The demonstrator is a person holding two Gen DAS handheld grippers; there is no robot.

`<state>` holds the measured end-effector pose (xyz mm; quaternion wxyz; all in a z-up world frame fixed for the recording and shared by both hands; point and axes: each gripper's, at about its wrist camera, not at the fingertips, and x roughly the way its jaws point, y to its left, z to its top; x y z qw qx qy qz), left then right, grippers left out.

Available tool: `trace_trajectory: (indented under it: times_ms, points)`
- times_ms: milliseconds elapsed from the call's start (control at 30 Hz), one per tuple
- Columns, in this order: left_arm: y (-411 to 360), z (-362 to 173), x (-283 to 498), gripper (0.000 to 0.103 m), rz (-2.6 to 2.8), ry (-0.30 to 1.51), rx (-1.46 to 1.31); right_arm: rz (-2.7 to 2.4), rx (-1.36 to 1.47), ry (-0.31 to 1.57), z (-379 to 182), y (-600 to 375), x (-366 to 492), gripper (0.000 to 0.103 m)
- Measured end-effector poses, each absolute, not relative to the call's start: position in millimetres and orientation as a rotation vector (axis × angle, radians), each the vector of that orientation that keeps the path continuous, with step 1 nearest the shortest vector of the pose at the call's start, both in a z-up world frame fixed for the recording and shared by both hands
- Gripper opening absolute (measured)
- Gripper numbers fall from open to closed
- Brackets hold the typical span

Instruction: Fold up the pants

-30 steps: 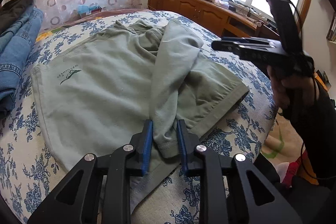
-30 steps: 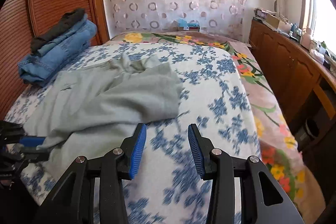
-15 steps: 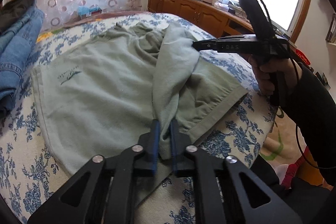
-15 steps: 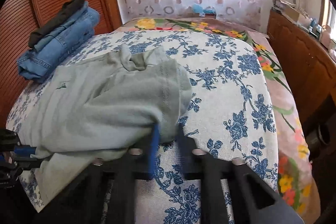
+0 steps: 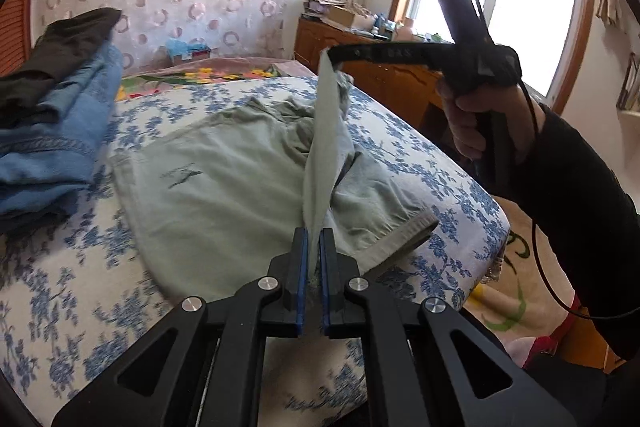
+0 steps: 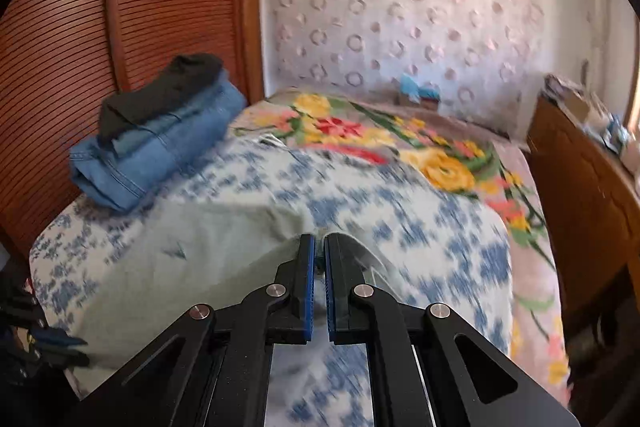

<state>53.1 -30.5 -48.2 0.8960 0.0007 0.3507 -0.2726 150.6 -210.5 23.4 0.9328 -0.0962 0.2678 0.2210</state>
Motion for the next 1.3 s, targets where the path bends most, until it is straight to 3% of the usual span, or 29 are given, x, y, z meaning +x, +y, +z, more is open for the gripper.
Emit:
trace_trajectory:
  times_ms: [700,900,1000,1300]
  points:
    - [33,-68,40,0.007,-0.456,0.792,-0.081,0.618,-0.284,0.574,3,-107,199,0.005]
    - [35,-74,43,0.007,-0.44,0.809,-0.086,0.601,-0.287,0.619,-6,-108,201,0.021]
    - [32,-74,46,0.016,-0.432,0.81,-0.066,0.585,-0.275,0.617,-6,-120,196,0.035]
    - [29,-73,61,0.065,-0.431,0.8,-0.057,0.51,-0.21,0.647,-20,-160,163,0.037]
